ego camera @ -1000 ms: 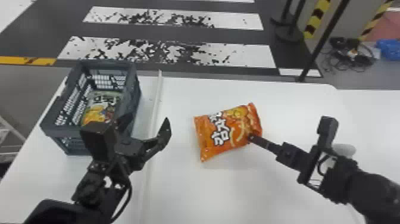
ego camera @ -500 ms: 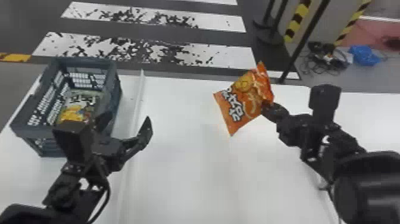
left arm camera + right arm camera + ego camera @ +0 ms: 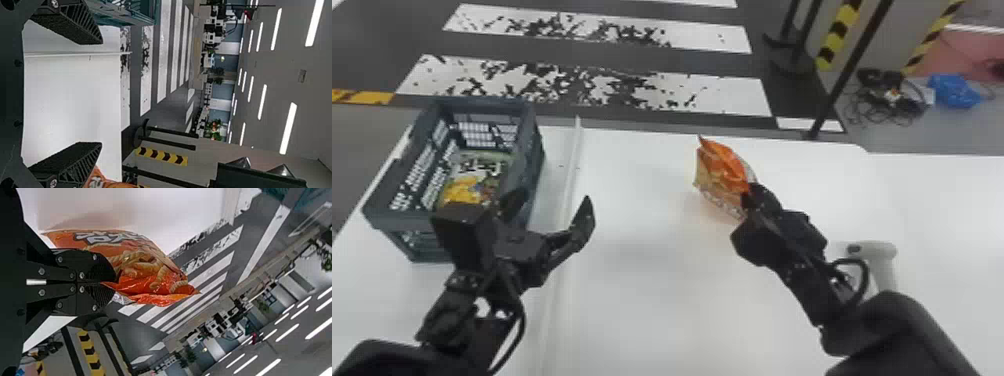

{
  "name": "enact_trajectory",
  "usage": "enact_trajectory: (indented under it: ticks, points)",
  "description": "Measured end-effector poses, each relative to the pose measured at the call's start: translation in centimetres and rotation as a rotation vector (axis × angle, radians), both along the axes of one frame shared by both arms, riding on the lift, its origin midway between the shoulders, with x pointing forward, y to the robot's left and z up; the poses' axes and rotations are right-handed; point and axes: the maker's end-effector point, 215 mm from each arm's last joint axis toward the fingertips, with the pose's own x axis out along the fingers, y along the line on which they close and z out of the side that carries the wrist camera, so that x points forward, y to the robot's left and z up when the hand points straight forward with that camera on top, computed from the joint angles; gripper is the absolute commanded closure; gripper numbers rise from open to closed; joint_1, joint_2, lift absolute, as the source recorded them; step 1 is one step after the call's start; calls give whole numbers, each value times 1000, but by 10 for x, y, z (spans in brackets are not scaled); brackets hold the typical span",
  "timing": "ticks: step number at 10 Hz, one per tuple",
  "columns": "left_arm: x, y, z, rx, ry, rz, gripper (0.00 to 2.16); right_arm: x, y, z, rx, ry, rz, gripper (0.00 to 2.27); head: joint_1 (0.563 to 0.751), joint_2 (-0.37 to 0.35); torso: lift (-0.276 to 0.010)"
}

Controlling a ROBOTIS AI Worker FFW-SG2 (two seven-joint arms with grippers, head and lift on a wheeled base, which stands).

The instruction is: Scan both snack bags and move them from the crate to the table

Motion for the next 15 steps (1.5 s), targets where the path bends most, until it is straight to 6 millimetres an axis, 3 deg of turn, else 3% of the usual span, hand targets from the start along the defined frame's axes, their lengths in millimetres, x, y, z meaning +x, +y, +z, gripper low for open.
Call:
enact_trajectory:
  ticks: [1,2,5,7,8,9,11,13,15]
  points:
    - [0,1,0,0,0,1,76,-12,7,-22,-69,26,45,1099,695,-52,-88]
    - [0,2,0,1,0,2,76,-25,7,-42,-114,76,62,49,695,-49,-88]
    - [0,3,-4,1,8,2,76,-57,3,-77,-122,243,140,43,695,-57,-88]
    - [0,4,-4,1,7,4,76,-72,7,-71,43,378,238,43,695,-50,-88]
    - [0,4,-4,1,7,4,76,-71,0,-55,165,414,248,63,695,-57,-88]
    - [0,4,-4,1,7,4,76,-62,-11,-32,299,407,229,107,695,-71,-88]
    - [0,3,-4,0,9,4,76,-45,-32,14,588,348,183,650,695,-99,-88]
    - [0,3,-4,-2,8,4,76,-37,-36,33,743,312,152,2202,695,-103,-88]
    - [0,2,-4,-4,8,3,76,-28,-24,28,845,310,111,2260,695,-96,-88]
